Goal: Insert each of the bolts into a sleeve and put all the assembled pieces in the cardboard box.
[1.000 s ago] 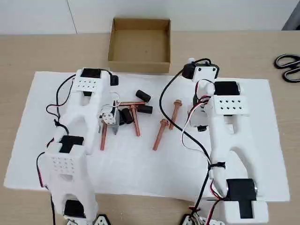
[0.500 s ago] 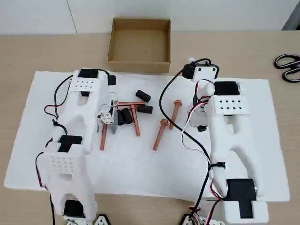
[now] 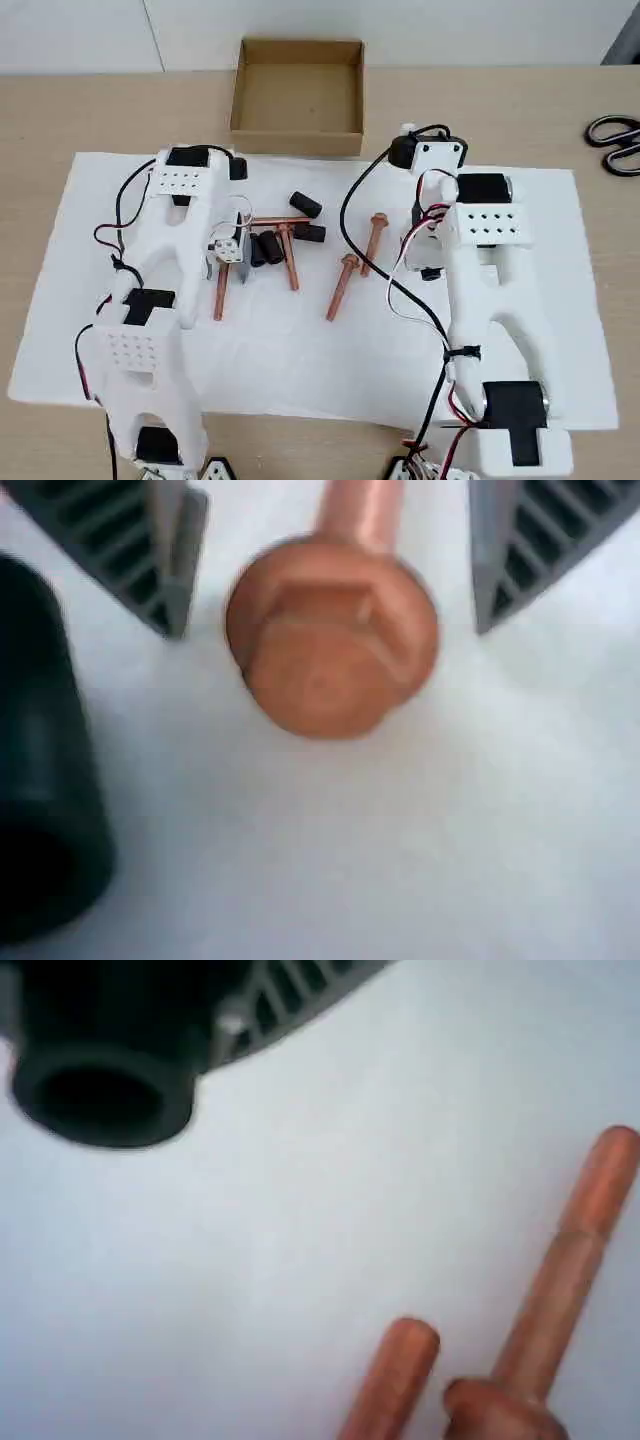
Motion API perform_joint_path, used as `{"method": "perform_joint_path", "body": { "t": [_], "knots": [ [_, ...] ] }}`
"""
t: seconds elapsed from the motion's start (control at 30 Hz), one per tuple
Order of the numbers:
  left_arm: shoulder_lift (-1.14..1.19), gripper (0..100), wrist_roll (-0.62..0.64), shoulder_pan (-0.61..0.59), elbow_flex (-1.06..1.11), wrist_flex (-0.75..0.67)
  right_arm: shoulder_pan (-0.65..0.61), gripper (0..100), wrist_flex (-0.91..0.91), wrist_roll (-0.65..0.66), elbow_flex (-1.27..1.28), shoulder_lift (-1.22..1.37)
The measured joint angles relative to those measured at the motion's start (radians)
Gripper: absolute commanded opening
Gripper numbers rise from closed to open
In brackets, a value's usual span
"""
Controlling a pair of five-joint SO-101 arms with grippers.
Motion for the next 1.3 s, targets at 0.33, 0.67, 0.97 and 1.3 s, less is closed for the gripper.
{"method": "perform_joint_path", "body": {
  "t": [0.33,0.67,0.97,1.3],
  "knots": [
    [-0.005,2,0.0,0.009,0.028,-0.041,0.0,0.4,-0.018,0.0,0.021,0.0],
    [-0.015,1,0.003,0.012,0.061,-0.071,0.002,0.4,-0.018,0.0,0.021,0.0],
    [-0.028,1,0.0,0.002,0.005,0.002,0.0,0.4,-0.018,0.0,0.021,0.0],
    [-0.236,1,0.005,0.009,-0.064,0.06,-0.041,0.7,-0.018,0.0,0.021,-0.081]
  ]
}}
